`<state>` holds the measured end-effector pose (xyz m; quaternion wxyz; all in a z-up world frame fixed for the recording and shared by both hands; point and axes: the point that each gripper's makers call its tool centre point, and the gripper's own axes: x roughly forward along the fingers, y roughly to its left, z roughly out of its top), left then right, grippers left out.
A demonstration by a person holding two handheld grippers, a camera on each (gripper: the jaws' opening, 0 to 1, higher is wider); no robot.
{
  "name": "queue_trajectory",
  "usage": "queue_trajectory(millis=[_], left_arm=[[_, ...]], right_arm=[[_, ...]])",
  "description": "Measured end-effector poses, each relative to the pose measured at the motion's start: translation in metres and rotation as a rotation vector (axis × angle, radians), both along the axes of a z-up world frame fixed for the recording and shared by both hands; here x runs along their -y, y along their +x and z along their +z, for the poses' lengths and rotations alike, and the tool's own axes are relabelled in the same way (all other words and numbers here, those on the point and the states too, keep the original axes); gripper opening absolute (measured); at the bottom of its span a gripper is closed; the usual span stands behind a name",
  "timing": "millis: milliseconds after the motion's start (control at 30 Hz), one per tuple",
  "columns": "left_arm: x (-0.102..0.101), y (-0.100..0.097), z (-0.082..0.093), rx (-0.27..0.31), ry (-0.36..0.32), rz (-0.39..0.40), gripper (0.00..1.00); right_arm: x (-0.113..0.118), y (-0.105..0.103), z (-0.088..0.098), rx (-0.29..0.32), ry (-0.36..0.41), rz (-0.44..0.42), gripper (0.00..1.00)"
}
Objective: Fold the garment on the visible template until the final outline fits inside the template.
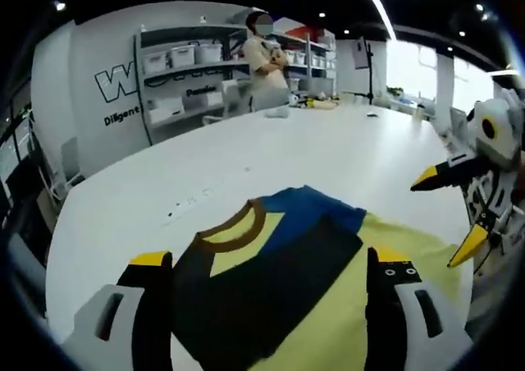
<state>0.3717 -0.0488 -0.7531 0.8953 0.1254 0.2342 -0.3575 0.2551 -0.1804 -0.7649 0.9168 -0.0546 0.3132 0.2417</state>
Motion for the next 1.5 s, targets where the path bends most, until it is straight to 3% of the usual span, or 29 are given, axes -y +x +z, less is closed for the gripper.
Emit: queue_trajectory(millis=[500,767,1100,1200,1267,1500], left_arm=[[-0.065,-0.017,-0.020,-0.010,0.031,0.072,0.95],[-0.095,-0.021,-0.028,0.000,0.017,0.120,0.81],[-0.120,-0.029,-0.052,-0.039,0.008,0.127,0.59],[-0.125,-0.032,-0.061,-0.041,0.048,0.117,0.54],[-0.129,-0.036,-0.071,-0.011,0.111,0.084,0.48],[-0.127,-0.036,-0.085,0.030,0.166,0.049,0.34]], right_arm=[[-0.034,0.037,0.009,0.025,0.075,0.081,0.81],[-0.061,0.059,0.015,0.031,0.080,0.140,0.79],[-0.110,0.088,0.019,0.040,0.097,0.243,0.78],[-0.121,0.096,0.017,0.038,0.106,0.261,0.77],[-0.138,0.105,0.017,0.046,0.109,0.288,0.77],[-0.170,0.125,0.009,0.056,0.133,0.324,0.73]])
